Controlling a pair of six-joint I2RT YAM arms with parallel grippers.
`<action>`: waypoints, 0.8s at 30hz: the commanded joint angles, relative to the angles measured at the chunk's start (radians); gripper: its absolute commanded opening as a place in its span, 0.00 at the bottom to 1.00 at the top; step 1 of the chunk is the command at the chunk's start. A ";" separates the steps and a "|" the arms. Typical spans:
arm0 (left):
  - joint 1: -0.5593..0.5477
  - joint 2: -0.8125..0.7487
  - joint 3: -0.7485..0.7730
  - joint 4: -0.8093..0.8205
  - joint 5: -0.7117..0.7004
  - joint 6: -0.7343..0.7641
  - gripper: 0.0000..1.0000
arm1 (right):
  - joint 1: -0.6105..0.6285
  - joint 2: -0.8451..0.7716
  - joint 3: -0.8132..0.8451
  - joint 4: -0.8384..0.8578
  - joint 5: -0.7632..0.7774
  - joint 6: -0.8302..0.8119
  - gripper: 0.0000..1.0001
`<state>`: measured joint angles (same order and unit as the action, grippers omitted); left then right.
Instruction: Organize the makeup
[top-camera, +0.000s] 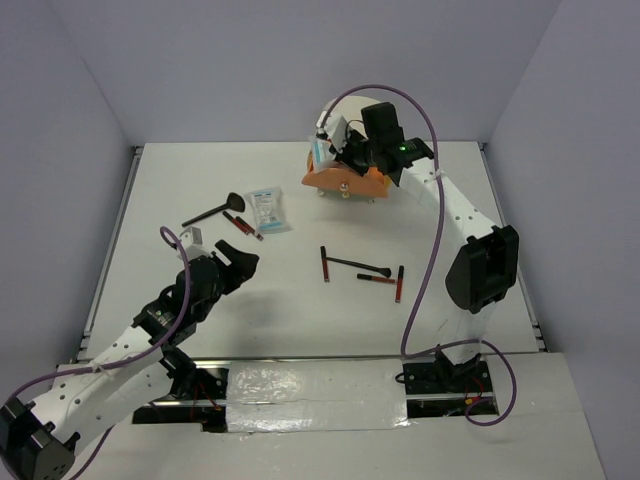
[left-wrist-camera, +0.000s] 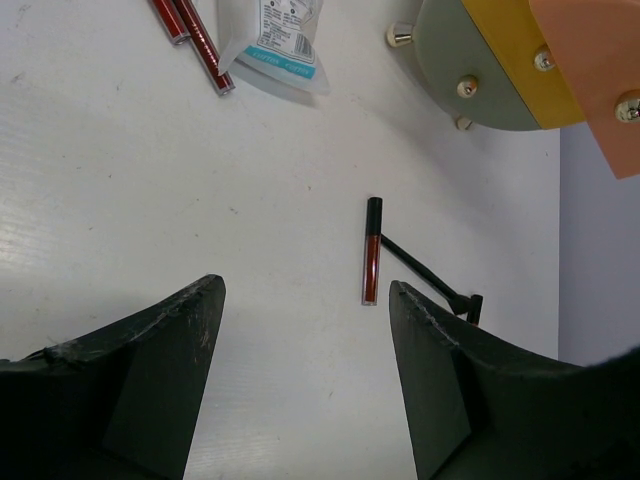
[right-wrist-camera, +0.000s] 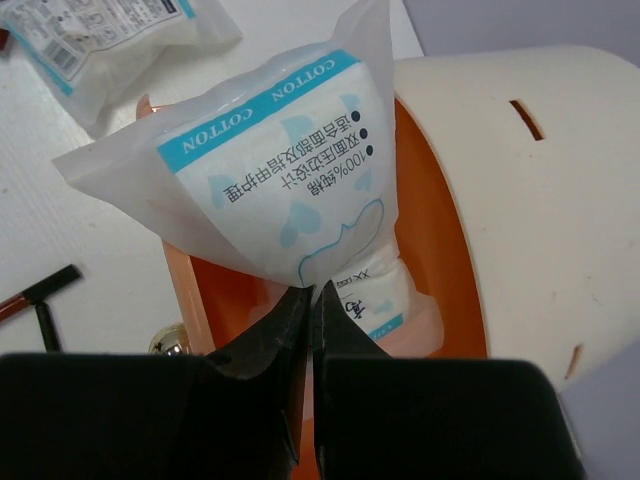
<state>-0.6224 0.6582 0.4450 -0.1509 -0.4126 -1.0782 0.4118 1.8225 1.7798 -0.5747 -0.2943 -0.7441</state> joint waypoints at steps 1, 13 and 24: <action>0.003 -0.014 0.009 0.036 -0.009 -0.005 0.79 | 0.018 -0.077 -0.011 0.067 0.121 -0.003 0.00; 0.003 -0.012 0.004 0.042 -0.006 -0.005 0.79 | 0.022 -0.072 0.015 0.030 0.231 -0.006 0.28; 0.003 -0.020 0.006 0.037 -0.008 -0.008 0.79 | 0.013 -0.100 0.099 -0.050 0.123 0.022 0.64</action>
<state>-0.6224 0.6495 0.4450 -0.1493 -0.4126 -1.0786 0.4274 1.7985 1.8160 -0.5999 -0.1104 -0.7448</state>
